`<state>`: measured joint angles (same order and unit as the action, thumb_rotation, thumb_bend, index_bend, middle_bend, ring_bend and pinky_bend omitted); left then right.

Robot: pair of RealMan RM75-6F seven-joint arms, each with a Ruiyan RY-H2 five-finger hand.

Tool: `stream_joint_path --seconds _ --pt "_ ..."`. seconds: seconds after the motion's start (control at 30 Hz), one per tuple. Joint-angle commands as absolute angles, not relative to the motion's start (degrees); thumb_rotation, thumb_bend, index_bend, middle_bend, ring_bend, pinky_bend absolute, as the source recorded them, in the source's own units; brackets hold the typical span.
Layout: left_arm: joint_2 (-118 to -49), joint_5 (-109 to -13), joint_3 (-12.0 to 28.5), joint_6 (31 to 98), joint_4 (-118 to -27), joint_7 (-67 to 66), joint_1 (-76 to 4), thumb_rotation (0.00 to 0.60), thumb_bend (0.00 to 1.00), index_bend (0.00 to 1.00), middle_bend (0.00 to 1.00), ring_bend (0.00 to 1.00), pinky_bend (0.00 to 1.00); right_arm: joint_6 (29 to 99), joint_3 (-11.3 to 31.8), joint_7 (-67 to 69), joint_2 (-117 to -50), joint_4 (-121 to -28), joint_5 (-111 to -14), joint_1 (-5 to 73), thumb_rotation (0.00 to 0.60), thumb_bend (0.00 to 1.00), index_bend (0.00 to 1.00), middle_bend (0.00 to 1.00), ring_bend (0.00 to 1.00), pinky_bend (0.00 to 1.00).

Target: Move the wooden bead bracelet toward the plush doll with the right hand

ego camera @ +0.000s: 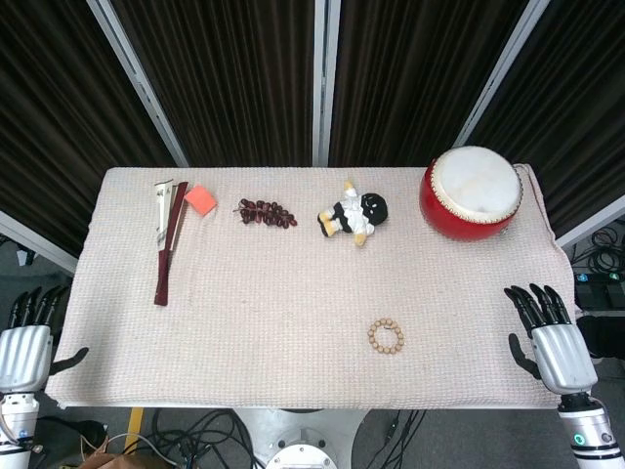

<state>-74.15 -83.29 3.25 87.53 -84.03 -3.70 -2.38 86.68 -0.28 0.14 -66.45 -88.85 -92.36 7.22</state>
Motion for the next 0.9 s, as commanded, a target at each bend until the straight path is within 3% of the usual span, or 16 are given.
stream_joint_path --seconds 0.03,0.27,0.5,0.7,0.9 --pt "-74.03 -83.22 3.22 87.09 -84.02 -4.01 -2.59 0.600 0.00 0.11 0.10 0.00 0.01 86.29 -0.29 0.36 -66.75 -88.70 -92.73 7.46 0.600 0.42 0.08 0.11 0.00 0.00" --pt "-73.88 -83.28 3.19 87.17 -84.56 -4.49 -2.56 0.600 0.00 0.11 0.10 0.00 0.01 82.86 -1.71 2.11 -67.21 -88.93 -97.69 10.47 0.600 0.40 0.08 0.13 0.00 0.00" --pt "-73.58 -83.57 3.13 87.57 -85.32 -4.78 -2.44 0.600 0.00 0.11 0.10 0.00 0.01 71.20 -2.51 -1.21 -70.64 -88.48 -102.21 18.50 0.600 0.39 0.27 0.23 0.00 0.00" --pt "-73.36 -83.11 2.87 87.49 -85.16 -3.82 -1.94 0.600 0.00 0.11 0.10 0.00 0.01 61.83 -1.63 -5.33 -77.22 -83.93 -100.67 23.98 0.600 0.37 0.34 0.24 0.00 0.00" --pt "-73.37 -82.70 2.79 87.14 -84.66 -2.93 -1.72 0.600 0.00 0.11 0.10 0.00 0.01 61.90 -1.79 -8.01 -83.51 -76.14 -101.48 25.35 0.600 0.35 0.37 0.25 0.00 0.00"
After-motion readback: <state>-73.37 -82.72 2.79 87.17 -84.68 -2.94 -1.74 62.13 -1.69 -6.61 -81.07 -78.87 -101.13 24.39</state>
